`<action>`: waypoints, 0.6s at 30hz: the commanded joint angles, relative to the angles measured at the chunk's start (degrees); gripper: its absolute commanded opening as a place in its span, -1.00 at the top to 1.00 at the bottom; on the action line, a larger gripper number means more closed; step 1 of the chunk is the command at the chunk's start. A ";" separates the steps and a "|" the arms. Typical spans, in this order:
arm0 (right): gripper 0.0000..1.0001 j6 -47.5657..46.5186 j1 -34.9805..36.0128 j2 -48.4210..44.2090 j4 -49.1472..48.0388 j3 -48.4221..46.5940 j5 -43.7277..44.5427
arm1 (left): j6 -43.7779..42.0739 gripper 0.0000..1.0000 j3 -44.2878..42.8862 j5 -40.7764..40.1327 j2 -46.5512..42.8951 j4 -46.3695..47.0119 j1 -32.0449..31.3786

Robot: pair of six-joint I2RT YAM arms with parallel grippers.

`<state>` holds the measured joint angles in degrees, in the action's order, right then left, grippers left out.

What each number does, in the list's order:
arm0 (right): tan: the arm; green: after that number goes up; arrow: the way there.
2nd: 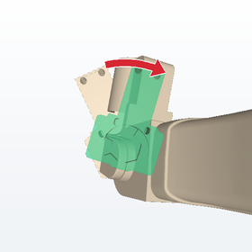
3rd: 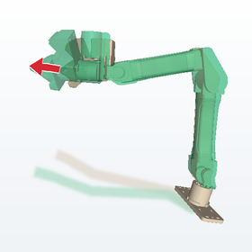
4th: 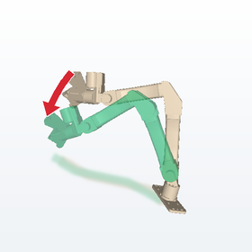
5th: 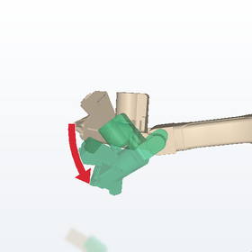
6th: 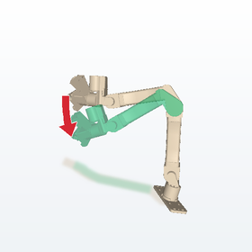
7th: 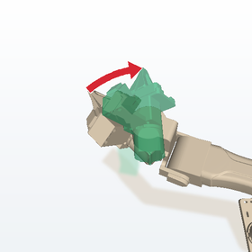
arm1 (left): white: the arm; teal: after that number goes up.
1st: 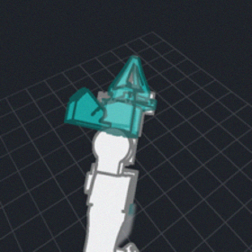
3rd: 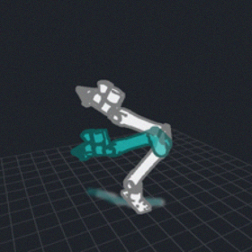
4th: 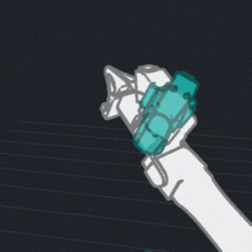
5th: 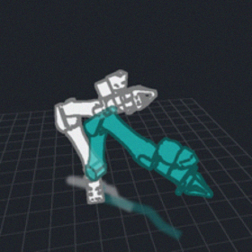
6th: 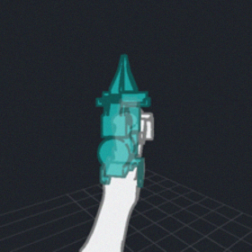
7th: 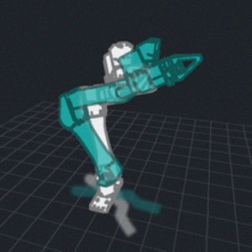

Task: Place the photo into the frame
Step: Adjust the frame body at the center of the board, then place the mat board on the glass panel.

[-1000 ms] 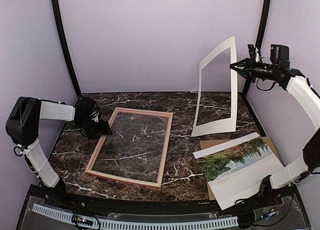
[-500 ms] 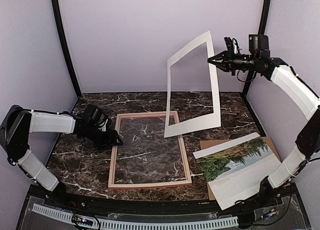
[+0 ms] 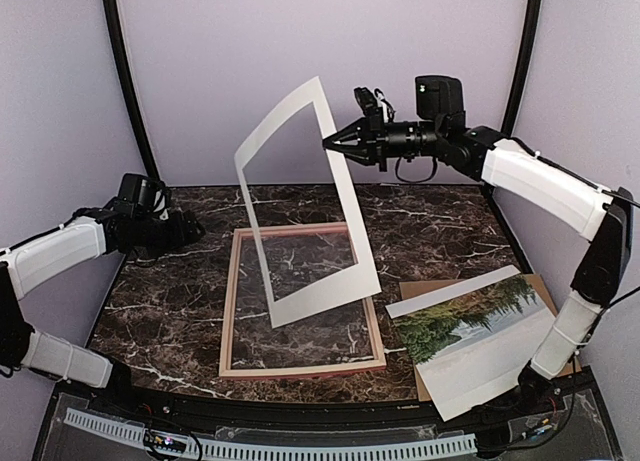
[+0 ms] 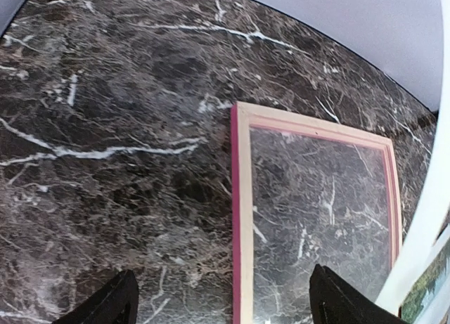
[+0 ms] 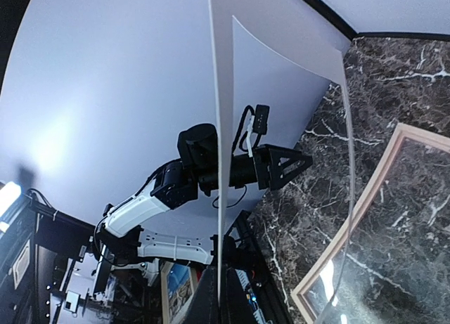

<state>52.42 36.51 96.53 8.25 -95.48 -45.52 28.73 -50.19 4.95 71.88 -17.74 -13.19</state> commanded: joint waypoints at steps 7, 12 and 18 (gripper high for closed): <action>1.00 0.64 -0.01 7.17 -8.61 15.59 5.79 | -4.89 -0.76 -3.55 -13.03 -4.53 -7.50 0.80; 1.00 -2.72 -0.80 10.90 -6.42 19.14 9.79 | -6.02 -0.77 -3.32 -11.88 -4.13 -6.44 0.79; 1.00 -5.67 -1.97 11.95 -3.74 21.38 12.56 | -7.37 -0.80 -4.39 -8.58 -1.18 -6.53 0.71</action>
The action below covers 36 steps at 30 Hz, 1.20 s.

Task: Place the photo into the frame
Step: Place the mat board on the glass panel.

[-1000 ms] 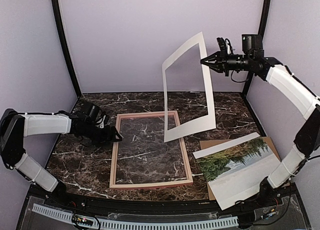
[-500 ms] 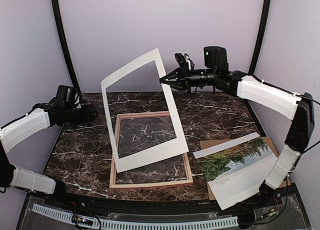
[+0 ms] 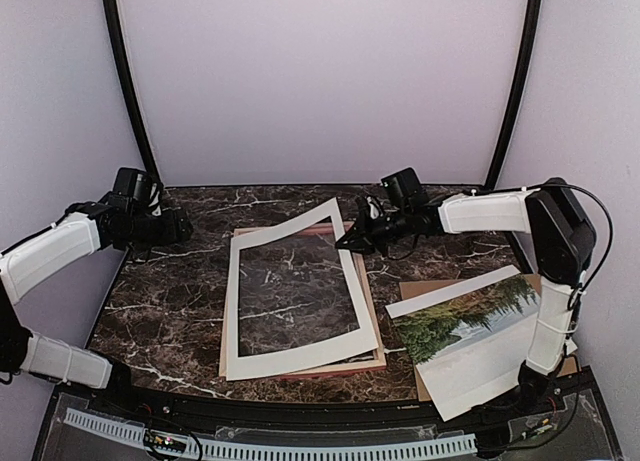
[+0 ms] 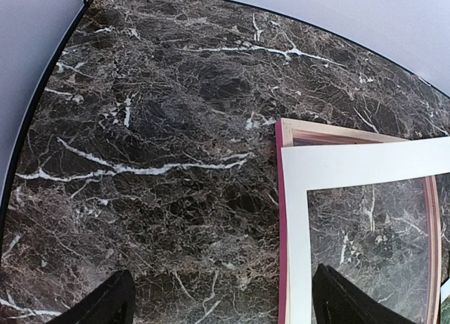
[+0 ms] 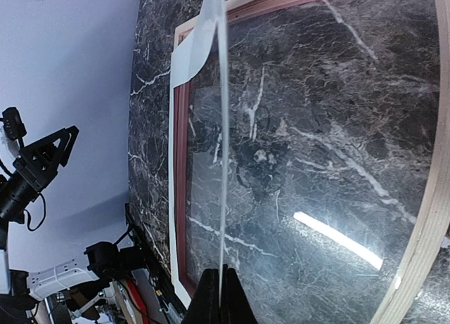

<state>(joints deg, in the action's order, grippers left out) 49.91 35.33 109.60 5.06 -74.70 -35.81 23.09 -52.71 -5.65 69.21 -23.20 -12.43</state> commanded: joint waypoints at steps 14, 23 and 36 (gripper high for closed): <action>1.00 -4.58 -1.41 0.76 1.83 0.88 5.69 | -2.71 -0.95 -1.65 6.78 3.40 1.35 -0.05; 1.00 -6.68 -1.47 1.17 4.11 0.88 6.96 | -2.64 -0.96 -1.65 8.10 3.73 1.80 -0.05; 1.00 -7.83 -1.02 3.72 3.91 -1.12 6.65 | -2.44 -0.96 -1.64 8.96 4.00 1.67 -0.05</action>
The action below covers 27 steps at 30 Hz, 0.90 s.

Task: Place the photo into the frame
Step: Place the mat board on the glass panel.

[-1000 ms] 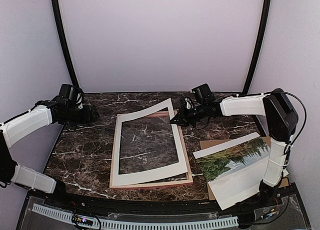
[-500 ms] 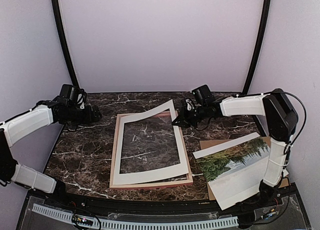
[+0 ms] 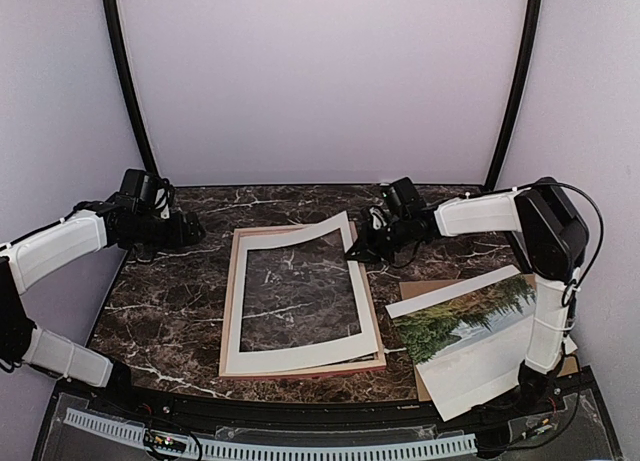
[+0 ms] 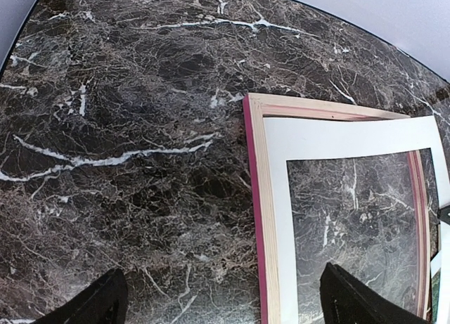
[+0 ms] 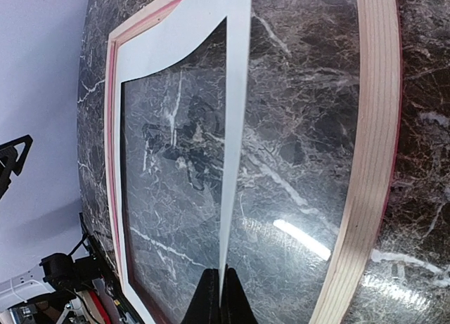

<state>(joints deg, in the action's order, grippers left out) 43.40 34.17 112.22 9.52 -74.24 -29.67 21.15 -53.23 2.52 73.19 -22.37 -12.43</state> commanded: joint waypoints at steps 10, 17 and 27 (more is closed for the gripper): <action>1.00 -1.50 0.10 1.63 -0.81 -2.62 2.07 | -0.41 -0.97 -1.04 1.68 0.26 1.07 -0.14; 1.00 -0.70 0.19 1.91 -2.29 -2.27 1.77 | -0.40 -0.98 -0.68 1.72 0.33 1.14 -0.14; 1.00 0.98 0.35 1.97 -4.79 -1.46 2.26 | -0.32 -0.98 -0.19 2.15 0.50 1.67 -0.14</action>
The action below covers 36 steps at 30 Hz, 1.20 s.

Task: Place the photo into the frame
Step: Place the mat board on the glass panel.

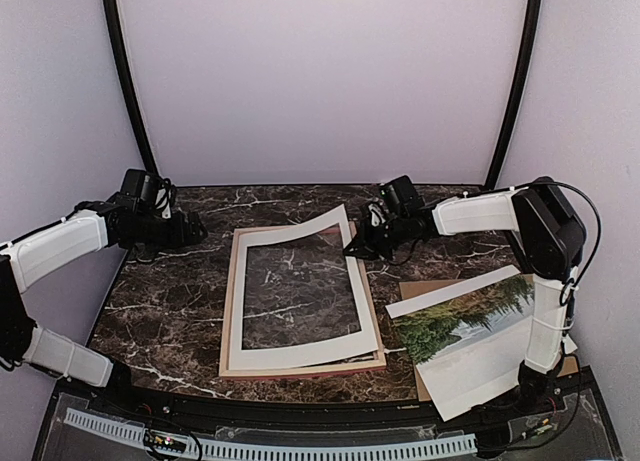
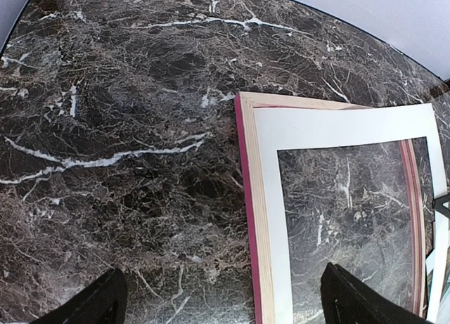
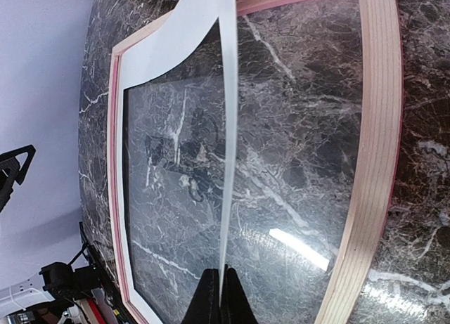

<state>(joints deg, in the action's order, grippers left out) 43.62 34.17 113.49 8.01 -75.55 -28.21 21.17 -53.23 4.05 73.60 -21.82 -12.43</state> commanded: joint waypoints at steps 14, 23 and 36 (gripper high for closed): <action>0.55 -0.62 1.19 1.50 -0.81 -1.45 1.33 | -0.34 -0.98 0.03 1.19 -0.03 1.21 -0.23; 0.24 -3.43 3.02 1.17 7.10 -4.87 7.88 | -0.27 -0.98 0.31 1.47 -0.06 1.46 -0.47; -0.29 -6.33 3.36 -1.68 13.02 -5.76 15.45 | -0.65 -0.97 0.59 3.12 0.54 2.33 -1.59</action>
<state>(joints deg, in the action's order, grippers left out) 38.74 37.15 114.52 19.46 -79.92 -15.97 21.15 -53.21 5.74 73.87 -20.91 -13.19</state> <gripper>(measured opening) 0.640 0.990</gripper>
